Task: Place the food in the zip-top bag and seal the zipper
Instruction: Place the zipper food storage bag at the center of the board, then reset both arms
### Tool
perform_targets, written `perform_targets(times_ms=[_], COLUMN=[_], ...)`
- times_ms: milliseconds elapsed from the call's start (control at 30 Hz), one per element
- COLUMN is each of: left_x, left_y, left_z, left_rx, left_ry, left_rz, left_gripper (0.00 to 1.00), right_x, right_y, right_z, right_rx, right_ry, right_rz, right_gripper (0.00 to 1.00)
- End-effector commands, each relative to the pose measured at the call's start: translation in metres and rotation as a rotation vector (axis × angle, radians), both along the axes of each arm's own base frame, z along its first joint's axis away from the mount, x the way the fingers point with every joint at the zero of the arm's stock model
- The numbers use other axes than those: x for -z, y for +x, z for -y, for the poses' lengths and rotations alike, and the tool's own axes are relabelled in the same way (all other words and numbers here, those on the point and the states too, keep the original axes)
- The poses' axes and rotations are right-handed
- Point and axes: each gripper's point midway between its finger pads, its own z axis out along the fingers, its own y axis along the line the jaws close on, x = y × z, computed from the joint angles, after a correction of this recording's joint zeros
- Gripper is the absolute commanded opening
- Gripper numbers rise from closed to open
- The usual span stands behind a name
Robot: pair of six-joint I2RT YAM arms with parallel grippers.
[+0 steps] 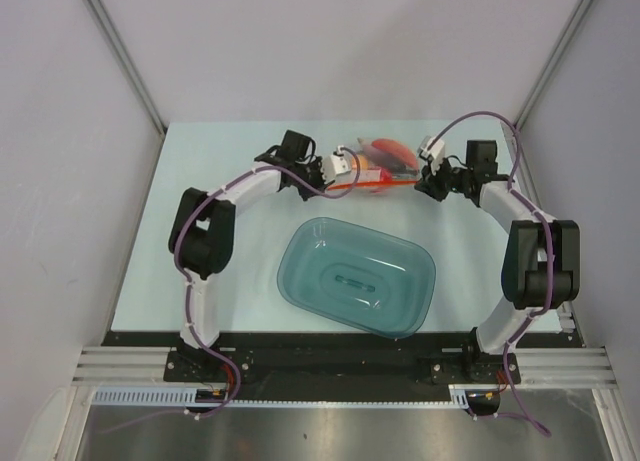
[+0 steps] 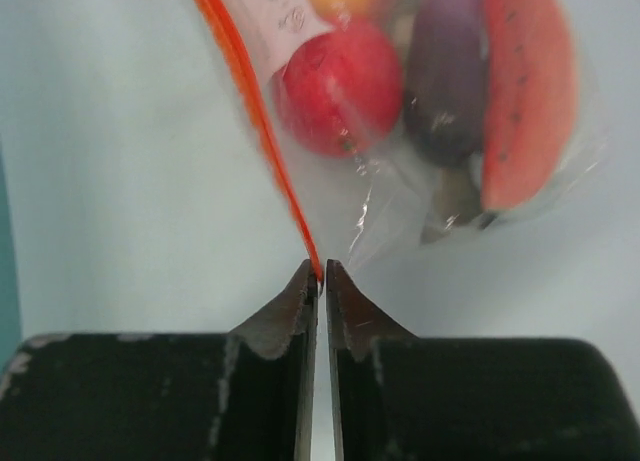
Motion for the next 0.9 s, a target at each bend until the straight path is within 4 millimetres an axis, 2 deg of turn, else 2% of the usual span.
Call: perform_targets(times_ms=[0,33,67,100,133,167,200,267,300,367,400,433,500,533,567,600,667,733,767,800,833,867], left_x=[-0.053,-0.061,-0.064,-0.068,-0.085,-0.09,-0.097,-0.123,-0.131,-0.164,-0.173,-0.202,-0.222,-0.252,-0.256,-0.27,-0.269,-0.258,-0.254,-0.246,-0.229,-0.223], left_y=[-0.03,-0.038,-0.043,-0.05,-0.056,-0.06,-0.065,-0.071,-0.075,-0.071,-0.073,-0.066,-0.049,-0.038,-0.025,-0.021,-0.012,-0.01,-0.007,-0.007,-0.01,-0.007], left_z=[0.001,0.003,0.002,0.001,0.001,0.0,-0.001,-0.006,-0.008,-0.016,-0.02,-0.022,-0.044,-0.052,-0.072,-0.083,-0.109,-0.127,-0.144,-0.152,-0.162,-0.178], left_rx=[0.063,0.071,0.071,0.068,0.063,0.055,0.045,0.001,-0.055,-0.113,-0.163,-0.185,-0.325,-0.361,-0.448,-0.487,-0.566,-0.617,-0.663,-0.709,-0.749,-0.8], left_ry=[-0.079,-0.105,-0.113,-0.115,-0.147,-0.154,-0.163,-0.206,-0.235,-0.308,-0.348,-0.4,-0.476,-0.522,-0.53,-0.556,-0.537,-0.509,-0.51,-0.516,-0.505,-0.512], left_rz=[0.018,0.003,-0.014,-0.035,-0.031,-0.034,-0.045,-0.049,-0.093,-0.103,-0.159,-0.136,-0.201,-0.16,-0.145,-0.105,-0.054,-0.064,-0.08,-0.12,-0.153,-0.151], left_gripper=[0.32,0.43,0.63,0.69,0.77,0.95,0.99,1.0,1.0,1.0,1.0,1.0,1.0,1.0,1.0,1.0,1.0,1.0,1.0,1.0,1.0,1.0], right_x=[0.007,0.007,0.01,0.0,-0.005,-0.011,-0.026,-0.045,-0.062,-0.088,-0.104,-0.118,-0.136,-0.143,-0.156,-0.158,-0.163,-0.164,-0.161,-0.158,-0.151,-0.141], right_y=[-0.037,-0.047,-0.059,-0.065,-0.07,-0.076,-0.08,-0.084,-0.085,-0.076,-0.072,-0.061,-0.052,-0.049,-0.044,-0.042,-0.04,-0.038,-0.036,-0.034,-0.036,-0.033], right_z=[0.001,-0.011,-0.012,-0.013,-0.014,-0.014,-0.015,-0.014,-0.014,-0.013,-0.002,0.003,0.016,0.021,0.027,0.033,0.042,0.061,0.068,0.081,0.086,0.093], right_rx=[-0.111,-0.161,-0.193,-0.199,-0.202,-0.192,-0.185,-0.138,-0.114,-0.046,0.059,0.115,0.241,0.276,0.313,0.368,0.412,0.483,0.51,0.55,0.576,0.608], right_ry=[-0.077,-0.084,-0.099,-0.101,-0.09,-0.076,-0.067,-0.016,0.005,0.057,0.113,0.147,0.207,0.223,0.24,0.279,0.326,0.376,0.386,0.395,0.409,0.407], right_rz=[-0.066,-0.071,-0.094,-0.083,-0.087,-0.102,-0.079,-0.083,-0.054,-0.007,-0.018,0.02,0.015,0.019,0.029,-0.006,-0.04,-0.071,-0.088,-0.101,-0.139,-0.169], right_gripper=[0.2,0.42,0.54,0.62,0.74,0.84,0.86,0.96,0.98,1.0,1.0,1.0,1.0,1.0,1.0,1.0,1.0,1.0,1.0,1.0,1.0,1.0])
